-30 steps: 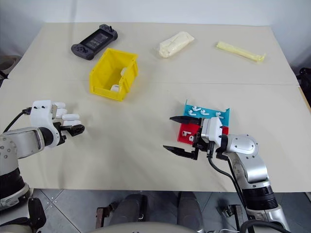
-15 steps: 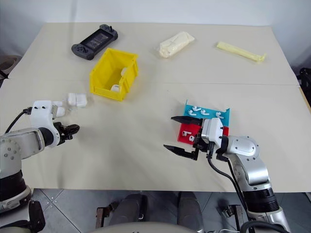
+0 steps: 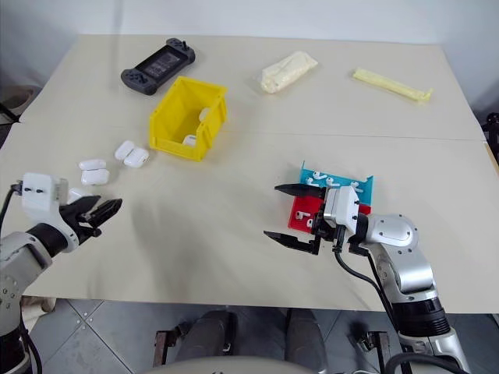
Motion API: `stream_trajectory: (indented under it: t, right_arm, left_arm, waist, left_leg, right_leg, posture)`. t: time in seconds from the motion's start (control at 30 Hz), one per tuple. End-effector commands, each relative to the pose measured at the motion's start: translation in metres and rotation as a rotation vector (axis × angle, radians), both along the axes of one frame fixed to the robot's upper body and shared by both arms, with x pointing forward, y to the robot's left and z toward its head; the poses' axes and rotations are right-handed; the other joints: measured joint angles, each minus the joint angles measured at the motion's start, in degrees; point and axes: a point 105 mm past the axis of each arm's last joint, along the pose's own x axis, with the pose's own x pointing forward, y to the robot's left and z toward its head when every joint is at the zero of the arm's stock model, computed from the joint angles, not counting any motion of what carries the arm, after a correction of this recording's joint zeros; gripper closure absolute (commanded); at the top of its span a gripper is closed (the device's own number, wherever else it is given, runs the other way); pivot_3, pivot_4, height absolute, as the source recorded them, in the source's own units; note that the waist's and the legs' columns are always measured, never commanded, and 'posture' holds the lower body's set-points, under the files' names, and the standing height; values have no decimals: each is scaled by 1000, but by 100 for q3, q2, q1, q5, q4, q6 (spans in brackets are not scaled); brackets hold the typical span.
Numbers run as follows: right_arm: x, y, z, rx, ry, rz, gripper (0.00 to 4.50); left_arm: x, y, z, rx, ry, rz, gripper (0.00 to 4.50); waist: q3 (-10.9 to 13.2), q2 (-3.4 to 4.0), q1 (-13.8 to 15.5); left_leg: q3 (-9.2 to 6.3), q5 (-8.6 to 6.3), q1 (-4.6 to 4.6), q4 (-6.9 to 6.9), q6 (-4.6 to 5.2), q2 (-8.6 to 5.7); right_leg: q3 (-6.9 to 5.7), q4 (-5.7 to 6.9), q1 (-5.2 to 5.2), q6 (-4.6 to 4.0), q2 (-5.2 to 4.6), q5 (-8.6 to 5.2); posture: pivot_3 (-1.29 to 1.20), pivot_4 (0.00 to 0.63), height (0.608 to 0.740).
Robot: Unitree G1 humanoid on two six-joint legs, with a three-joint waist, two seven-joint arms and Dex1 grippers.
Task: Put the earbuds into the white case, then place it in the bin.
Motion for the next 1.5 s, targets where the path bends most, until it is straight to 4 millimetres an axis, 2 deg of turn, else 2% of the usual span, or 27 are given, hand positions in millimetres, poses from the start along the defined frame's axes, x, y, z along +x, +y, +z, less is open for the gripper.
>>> stream_trajectory:
  t: [0.03, 0.1, 0.17, 0.33, 0.5, 0.63, 0.9, 1.1, 1.43, 1.5]
  right_arm:
    - [0, -3, 5, 0, -14, 1, 0]
    - [0, -3, 5, -2, -8, 10, 0]
    - [0, -2, 5, -1, -6, 14, 0]
    - [3, 1, 10, 2, -13, 45, 0]
    - [3, 3, 11, 2, -12, 61, 0]
    - [3, 5, 12, 1, -11, 71, 0]
    - [5, 5, 16, 0, -25, 67, 0]
    - [2, 3, 16, 5, -30, 47, 0]
    - [1, 2, 16, 1, -36, 34, 0]
    - [2, 2, 18, 1, -42, 31, 0]
  left_arm:
    - [-14, 11, 3, 34, 16, 9, 630]
    - [-30, 18, -3, 79, 92, -8, 63]
    - [-39, 23, -3, 106, 132, -16, 63]
    - [-65, 62, 4, 192, 257, 27, 63]
    - [-63, 96, 14, 243, 235, 51, 63]
    - [-55, 108, 11, 263, 261, -27, 63]
    - [-19, 117, 6, 257, 310, -130, 63]
    - [-10, 118, -4, 218, 382, -138, 63]
    - [0, 113, -18, 192, 380, -133, 63]
    - [0, 112, -21, 192, 380, -130, 456]
  waist:
    - [0, 0, -53]
    - [0, 0, -113]
    - [0, 0, -154]
    - [6, -5, -168]
    - [8, 0, -143]
    - [8, 0, -148]
    - [8, -1, -176]
    - [9, -7, -202]
    - [9, -13, -191]
    - [9, -14, -190]
  left_leg:
    - [0, 0, -2, -2, 1, 0]
    - [0, -3, 3, -7, 4, 3]
    - [0, -3, 2, -9, 4, 6]
    - [-1, -2, 5, -5, 3, 6]
    - [-3, -4, 4, -13, 5, 6]
    - [1, -4, 3, -20, 5, 5]
    - [10, -4, -5, -21, 5, 3]
    - [84, -4, -12, -24, 6, 5]
    - [97, -4, -11, -10, 6, 10]
    - [97, -5, -12, -7, 7, 10]
  right_leg:
    - [-1, -1, -1, 0, 0, 0]
    - [8, -2, -5, 0, 0, 0]
    - [5, 0, -8, 0, 2, 0]
    - [5, -9, -7, -7, 2, -4]
    - [3, -20, -8, -8, 0, -5]
    - [2, -19, -9, -8, -1, -4]
    - [0, 14, -24, -8, 0, -4]
    - [0, 48, -68, -8, 0, -5]
    - [2, 59, -74, -8, 2, -5]
    - [3, 60, -73, -8, 1, -5]
  posture:
    - [0, 150, 740]
    - [0, 150, 740]
    - [0, 150, 740]
    - [0, 150, 740]
    - [0, 150, 740]
    - [0, 150, 740]
    - [0, 150, 740]
    - [0, 150, 740]
    - [0, 150, 740]
    - [0, 150, 740]
